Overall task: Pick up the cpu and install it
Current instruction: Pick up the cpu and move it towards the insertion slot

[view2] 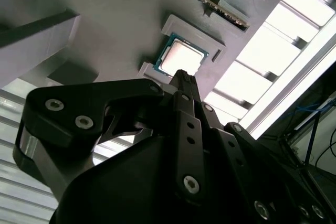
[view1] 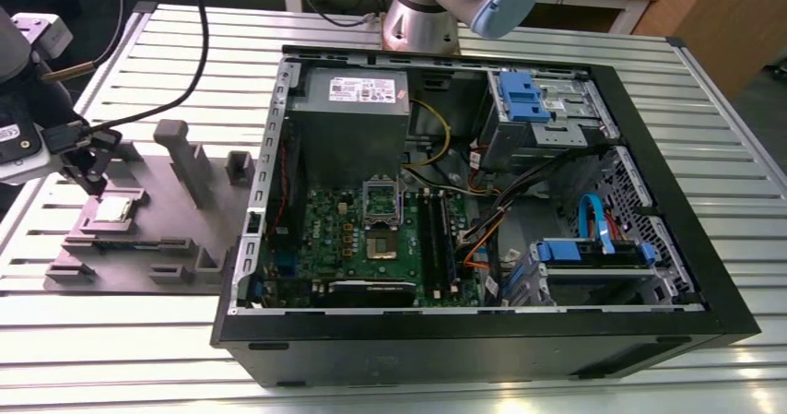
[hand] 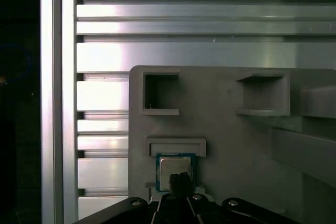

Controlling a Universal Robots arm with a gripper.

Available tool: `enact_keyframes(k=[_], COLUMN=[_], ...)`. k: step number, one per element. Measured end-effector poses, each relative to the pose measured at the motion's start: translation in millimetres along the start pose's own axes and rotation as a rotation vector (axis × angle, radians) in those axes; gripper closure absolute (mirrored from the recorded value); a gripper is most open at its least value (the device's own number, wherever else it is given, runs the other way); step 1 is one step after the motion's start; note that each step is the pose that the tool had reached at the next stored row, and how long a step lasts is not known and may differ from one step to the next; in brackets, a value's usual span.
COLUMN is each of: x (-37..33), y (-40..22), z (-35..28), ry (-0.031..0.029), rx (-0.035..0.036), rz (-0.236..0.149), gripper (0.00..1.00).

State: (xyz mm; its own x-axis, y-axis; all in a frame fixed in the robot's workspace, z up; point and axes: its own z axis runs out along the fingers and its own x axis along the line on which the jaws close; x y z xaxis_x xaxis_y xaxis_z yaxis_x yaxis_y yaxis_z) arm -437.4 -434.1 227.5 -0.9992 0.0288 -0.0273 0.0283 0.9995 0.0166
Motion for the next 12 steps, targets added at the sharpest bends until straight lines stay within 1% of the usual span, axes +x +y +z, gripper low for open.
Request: enact_keyframes(k=[12], x=[0.3], y=[-0.6], z=[11.7], ry=[0.0000], rx=[0.0000], rz=[0.000], gripper=[0.90])
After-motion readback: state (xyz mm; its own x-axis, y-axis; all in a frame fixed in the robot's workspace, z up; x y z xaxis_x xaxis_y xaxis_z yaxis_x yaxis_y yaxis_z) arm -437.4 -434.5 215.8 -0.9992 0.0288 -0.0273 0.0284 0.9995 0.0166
